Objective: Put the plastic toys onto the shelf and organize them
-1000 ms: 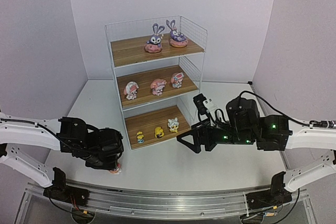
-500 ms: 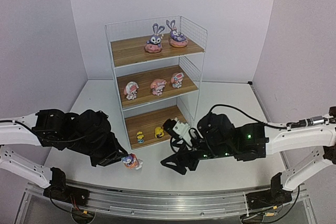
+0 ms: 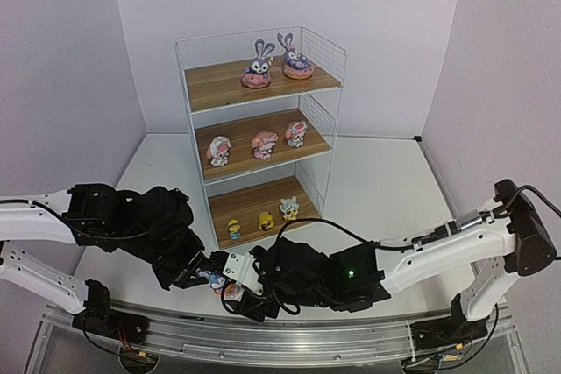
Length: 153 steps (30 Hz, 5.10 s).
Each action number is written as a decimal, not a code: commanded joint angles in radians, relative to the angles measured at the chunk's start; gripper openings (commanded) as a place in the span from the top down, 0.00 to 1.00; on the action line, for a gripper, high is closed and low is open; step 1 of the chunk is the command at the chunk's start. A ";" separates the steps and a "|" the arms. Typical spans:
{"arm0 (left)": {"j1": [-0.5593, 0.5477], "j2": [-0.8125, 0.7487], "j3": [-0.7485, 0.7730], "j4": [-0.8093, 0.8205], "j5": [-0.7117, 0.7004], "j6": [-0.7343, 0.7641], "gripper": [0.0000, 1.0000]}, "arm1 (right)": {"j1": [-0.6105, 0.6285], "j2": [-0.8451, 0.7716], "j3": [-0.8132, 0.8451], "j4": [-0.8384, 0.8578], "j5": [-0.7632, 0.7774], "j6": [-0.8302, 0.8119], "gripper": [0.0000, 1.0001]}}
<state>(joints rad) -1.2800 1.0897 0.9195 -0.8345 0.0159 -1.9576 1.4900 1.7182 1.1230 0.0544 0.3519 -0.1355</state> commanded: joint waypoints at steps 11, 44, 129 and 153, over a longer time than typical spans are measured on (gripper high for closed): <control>0.000 -0.021 -0.033 0.071 0.021 -0.214 1.00 | 0.022 0.162 0.136 0.086 0.029 -0.038 0.19; 0.000 -0.125 -0.116 0.168 0.017 -0.374 1.00 | 0.024 0.319 0.099 0.494 0.436 -0.198 0.53; 0.152 -0.093 -0.162 -0.089 -0.585 0.481 0.00 | -0.294 0.204 1.204 -0.217 0.077 0.036 1.00; 0.153 -0.103 -0.259 0.004 -0.548 0.477 0.00 | -0.341 0.426 1.387 -0.197 0.087 0.021 1.00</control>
<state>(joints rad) -1.1326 1.0185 0.6805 -0.8569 -0.5427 -1.4675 1.1469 2.1321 2.4562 -0.1884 0.4337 -0.1154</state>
